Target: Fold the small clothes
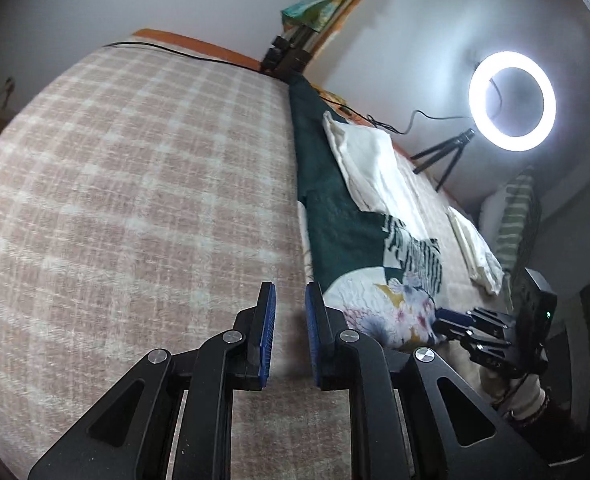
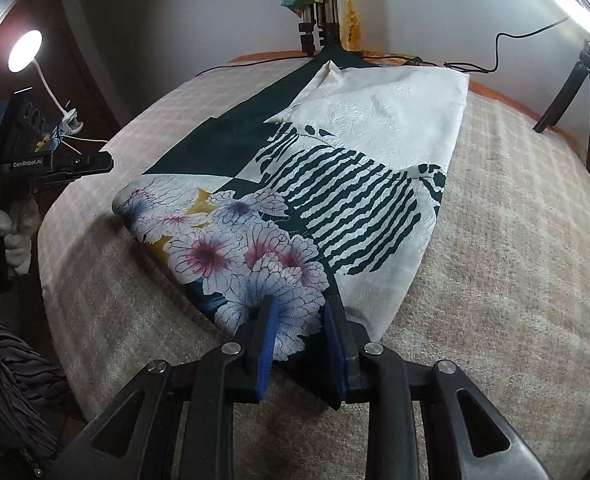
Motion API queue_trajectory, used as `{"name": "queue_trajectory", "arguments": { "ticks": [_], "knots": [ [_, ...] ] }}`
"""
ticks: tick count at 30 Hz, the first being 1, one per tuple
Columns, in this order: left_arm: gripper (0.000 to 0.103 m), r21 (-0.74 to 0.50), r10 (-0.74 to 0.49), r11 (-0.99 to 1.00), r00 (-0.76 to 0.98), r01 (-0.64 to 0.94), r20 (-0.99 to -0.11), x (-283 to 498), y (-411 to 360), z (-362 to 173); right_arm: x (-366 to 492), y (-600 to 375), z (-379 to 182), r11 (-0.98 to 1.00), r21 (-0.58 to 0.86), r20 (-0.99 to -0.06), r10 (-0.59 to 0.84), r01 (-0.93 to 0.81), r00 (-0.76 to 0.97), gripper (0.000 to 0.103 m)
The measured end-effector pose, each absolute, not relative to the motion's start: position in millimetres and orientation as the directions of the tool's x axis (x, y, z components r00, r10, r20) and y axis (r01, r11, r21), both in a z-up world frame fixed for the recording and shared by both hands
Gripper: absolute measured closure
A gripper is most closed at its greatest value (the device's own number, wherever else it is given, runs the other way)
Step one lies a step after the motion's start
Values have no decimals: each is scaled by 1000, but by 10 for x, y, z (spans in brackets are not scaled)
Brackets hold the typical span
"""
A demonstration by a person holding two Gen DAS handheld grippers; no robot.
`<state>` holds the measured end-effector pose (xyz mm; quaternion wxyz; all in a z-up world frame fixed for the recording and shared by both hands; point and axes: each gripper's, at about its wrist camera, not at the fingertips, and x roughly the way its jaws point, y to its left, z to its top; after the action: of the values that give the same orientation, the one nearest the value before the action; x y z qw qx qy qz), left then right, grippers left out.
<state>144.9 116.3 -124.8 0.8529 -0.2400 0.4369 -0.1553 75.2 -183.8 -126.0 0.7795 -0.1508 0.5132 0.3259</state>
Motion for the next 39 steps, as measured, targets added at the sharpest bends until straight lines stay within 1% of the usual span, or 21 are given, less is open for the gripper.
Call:
{"name": "queue_trajectory", "arguments": {
  "ticks": [3, 8, 10, 13, 15, 18, 21, 24, 27, 32, 34, 35, 37, 38, 39],
  "knots": [
    [89, -558, -527, 822, 521, 113, -672, 1474, 1009, -1269, 761, -1809, -1267, 743, 98, -898, 353, -663, 263, 75],
    [89, -573, -548, 813, 466, 104, -694, 1501, 920, -1419, 796, -1793, -1254, 745, 109, -898, 357, -659, 256, 74],
    [89, -564, -554, 816, 453, 127, -699, 1494, 848, -1440, 857, -1786, -1205, 752, 163, -895, 385, -639, 224, 74],
    [89, -521, -537, 836, 451, 171, -713, 1476, 764, -1403, 1035, -1687, -1013, 744, 276, -868, 465, -609, 175, 69],
    [89, -524, -540, 834, 456, 175, -708, 1472, 772, -1401, 1162, -1508, -878, 723, 307, -856, 494, -619, 153, 66],
    [89, -526, -543, 831, 466, 181, -698, 1476, 785, -1403, 1381, -1038, -796, 680, 379, -855, 516, -627, 44, 65],
    [89, -527, -557, 824, 471, 209, -685, 1484, 725, -1386, 1503, -569, -873, 686, 346, -889, 458, -640, 11, 63],
    [89, -507, -557, 827, 470, 243, -684, 1477, 639, -1360, 1579, -165, -1095, 699, 332, -919, 392, -634, -49, 63],
    [89, -488, -555, 831, 470, 268, -686, 1480, 574, -1334, 1577, 88, -1294, 705, 283, -946, 318, -651, -67, 63],
    [89, -459, -545, 838, 465, 294, -697, 1506, 457, -1330, 1513, 312, -1463, 698, 225, -969, 234, -680, -79, 63],
    [89, -449, -546, 838, 463, 311, -698, 1511, 427, -1312, 1513, 352, -1524, 692, 197, -977, 198, -694, -79, 70],
    [89, -449, -549, 836, 462, 317, -696, 1511, 426, -1313, 1513, 369, -1551, 690, 173, -982, 176, -703, -70, 82],
    [89, -462, -564, 826, 456, 324, -688, 1527, 483, -1285, 1509, 359, -1585, 692, 140, -987, 152, -708, -46, 98],
    [88, -487, -583, 812, 445, 321, -680, 1549, 556, -1277, 1528, 332, -1588, 699, 153, -985, 164, -698, -52, 101],
    [83, -508, -595, 803, 445, 311, -669, 1565, 638, -1270, 1550, 278, -1566, 706, 163, -983, 175, -689, -53, 102]
  ]
}}
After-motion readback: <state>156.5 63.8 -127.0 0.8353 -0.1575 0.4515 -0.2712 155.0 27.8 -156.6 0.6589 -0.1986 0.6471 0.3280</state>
